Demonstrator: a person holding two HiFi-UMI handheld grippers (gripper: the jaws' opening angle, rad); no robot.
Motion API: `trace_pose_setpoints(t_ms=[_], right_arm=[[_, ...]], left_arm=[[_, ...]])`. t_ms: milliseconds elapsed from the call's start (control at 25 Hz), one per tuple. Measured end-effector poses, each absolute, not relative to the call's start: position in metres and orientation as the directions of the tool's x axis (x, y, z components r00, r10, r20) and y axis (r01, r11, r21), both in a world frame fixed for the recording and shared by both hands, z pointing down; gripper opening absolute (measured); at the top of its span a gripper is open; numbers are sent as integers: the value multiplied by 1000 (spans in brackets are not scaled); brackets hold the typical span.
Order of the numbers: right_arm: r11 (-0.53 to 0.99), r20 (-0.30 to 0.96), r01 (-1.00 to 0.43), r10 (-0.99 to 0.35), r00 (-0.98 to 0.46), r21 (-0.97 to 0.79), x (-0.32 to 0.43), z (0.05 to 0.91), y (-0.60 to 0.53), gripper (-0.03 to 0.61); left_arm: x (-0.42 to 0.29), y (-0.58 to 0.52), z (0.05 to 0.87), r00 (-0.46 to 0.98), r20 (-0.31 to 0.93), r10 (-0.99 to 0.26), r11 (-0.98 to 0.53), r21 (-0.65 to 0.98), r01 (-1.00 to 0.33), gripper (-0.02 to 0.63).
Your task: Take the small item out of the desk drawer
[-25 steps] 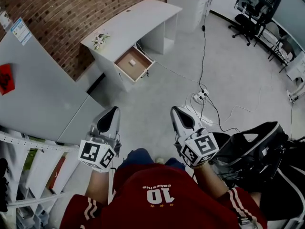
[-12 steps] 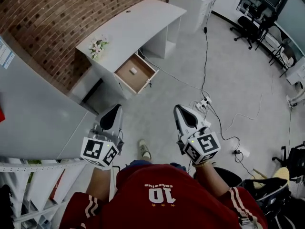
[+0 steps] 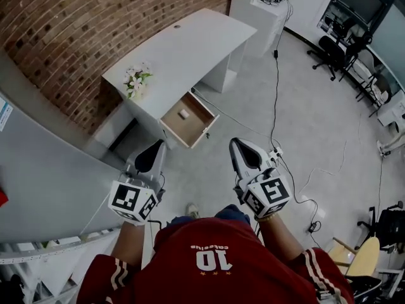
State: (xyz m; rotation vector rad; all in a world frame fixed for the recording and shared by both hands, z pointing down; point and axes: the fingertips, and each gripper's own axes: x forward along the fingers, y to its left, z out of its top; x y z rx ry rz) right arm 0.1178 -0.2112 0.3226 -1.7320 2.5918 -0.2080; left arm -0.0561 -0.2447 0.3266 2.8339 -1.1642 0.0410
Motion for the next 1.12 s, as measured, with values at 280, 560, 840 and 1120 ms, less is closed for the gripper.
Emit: trace_pose_setpoints(t_ms=[280, 560, 840, 1120], right_arm=[[369, 73, -922, -923, -378, -117, 123, 331, -251, 3], [401, 64, -910, -910, -409, -109, 136, 336, -293, 3], [480, 87, -872, -869, -487, -93, 118, 334, -310, 67], [525, 171, -845, -828, -534, -101, 100, 366, -318, 175]], left_arm=[[-60, -283, 335, 704, 53, -709, -698, 95, -710, 3], [-50, -312, 333, 688, 59, -724, -682, 94, -725, 3], [-50, -323, 324, 673, 53, -738, -668, 89, -739, 3], [-48, -311, 333, 703, 57, -709, -698, 92, -711, 3]])
